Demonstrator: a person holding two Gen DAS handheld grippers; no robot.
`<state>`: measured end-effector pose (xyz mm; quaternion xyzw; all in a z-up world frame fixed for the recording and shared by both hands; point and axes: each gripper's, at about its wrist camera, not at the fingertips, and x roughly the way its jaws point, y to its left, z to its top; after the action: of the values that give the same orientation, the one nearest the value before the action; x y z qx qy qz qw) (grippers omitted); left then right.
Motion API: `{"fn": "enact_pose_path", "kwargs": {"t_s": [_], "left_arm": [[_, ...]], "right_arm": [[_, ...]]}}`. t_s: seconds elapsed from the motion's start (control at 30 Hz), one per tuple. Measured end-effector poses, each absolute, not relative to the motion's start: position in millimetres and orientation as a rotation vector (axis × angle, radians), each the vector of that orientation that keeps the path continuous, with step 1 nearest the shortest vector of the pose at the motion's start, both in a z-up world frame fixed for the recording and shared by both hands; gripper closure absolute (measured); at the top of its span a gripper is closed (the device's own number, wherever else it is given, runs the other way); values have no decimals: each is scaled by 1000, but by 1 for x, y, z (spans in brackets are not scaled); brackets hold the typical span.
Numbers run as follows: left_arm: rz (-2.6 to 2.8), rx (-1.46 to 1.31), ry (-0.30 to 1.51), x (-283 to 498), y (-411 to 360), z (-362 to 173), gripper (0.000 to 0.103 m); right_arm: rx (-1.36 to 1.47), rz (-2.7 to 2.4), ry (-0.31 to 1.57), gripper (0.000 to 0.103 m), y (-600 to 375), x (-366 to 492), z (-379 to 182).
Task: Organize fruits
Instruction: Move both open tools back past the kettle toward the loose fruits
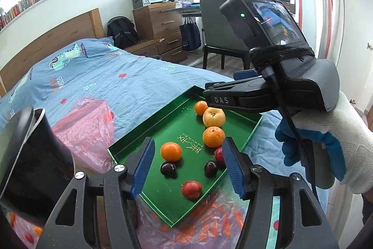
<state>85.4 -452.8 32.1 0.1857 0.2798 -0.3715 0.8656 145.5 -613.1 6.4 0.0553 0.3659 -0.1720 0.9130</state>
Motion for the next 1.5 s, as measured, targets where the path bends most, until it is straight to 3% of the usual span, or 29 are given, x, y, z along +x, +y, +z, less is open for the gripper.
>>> {"fn": "enact_pose_path", "kwargs": {"t_s": [0.53,1.5], "left_arm": [[-633,269,675,47,-334,14,45],[-439,186,715,24,-197,-7,44]], "right_arm": [[115,-308,767,26,-518,44,4],[94,-123,867,25,-378,4,-29]]}}
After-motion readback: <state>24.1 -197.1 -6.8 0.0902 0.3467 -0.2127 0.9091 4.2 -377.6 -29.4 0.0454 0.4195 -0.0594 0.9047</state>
